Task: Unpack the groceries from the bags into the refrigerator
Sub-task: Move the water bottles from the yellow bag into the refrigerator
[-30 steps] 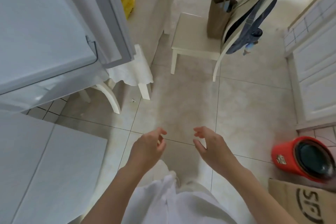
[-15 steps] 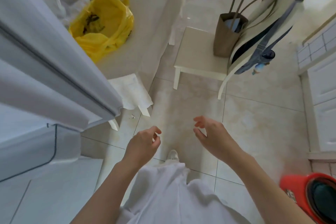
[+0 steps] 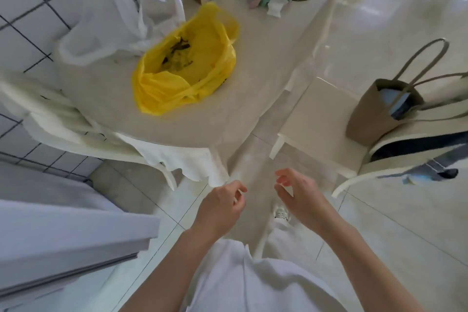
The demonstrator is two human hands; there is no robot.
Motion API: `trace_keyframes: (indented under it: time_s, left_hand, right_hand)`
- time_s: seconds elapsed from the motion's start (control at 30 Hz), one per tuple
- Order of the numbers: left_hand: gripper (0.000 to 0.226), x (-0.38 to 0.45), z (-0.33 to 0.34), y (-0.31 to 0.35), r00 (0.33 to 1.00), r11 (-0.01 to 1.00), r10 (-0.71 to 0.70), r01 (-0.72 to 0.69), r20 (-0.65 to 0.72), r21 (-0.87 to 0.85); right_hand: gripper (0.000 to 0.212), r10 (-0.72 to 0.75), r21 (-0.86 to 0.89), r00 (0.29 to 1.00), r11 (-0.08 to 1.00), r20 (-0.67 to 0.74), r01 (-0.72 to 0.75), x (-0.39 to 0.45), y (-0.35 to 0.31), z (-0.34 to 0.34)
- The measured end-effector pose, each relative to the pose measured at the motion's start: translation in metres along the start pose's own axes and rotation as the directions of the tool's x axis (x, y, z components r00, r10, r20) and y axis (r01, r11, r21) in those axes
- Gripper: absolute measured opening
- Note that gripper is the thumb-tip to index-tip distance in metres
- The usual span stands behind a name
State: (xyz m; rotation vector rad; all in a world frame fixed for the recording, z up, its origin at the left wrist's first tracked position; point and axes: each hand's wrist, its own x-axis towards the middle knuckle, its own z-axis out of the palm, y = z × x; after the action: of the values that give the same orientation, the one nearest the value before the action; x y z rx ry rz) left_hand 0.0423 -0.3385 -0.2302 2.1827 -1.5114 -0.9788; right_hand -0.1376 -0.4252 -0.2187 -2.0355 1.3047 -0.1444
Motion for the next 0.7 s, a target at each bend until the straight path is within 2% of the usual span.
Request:
trace_keyframes:
  time_s: [0.13,0.27,0.43,0.7]
  left_hand:
    - [0.020,0.050,-0.004,0.024,0.988,0.987,-0.137,0.131,-0.068,-0.092]
    - [0.019,0.094,-0.013,0.053,0.948,0.952,-0.272,0.241,-0.165,-0.188]
    - [0.021,0.139,-0.033,0.069,0.891,0.925,-0.367,0.319,-0.268,-0.207]
    - [0.022,0.194,-0.096,0.037,0.761,0.879,-0.472,0.368,-0.446,-0.303]
  right_hand:
    - [0.028,-0.095,-0.052,0.992,0.994,0.088,0.100,0.066,0.018,-0.036]
    - [0.029,-0.202,-0.077,0.962,0.973,0.185,0.219,0.127,0.024,-0.077]
    - [0.028,-0.306,-0.070,0.907,0.938,0.289,0.339,0.205,0.016,-0.110]
    - [0.026,-0.470,-0.037,0.824,0.862,0.317,0.506,0.322,-0.037,-0.116]
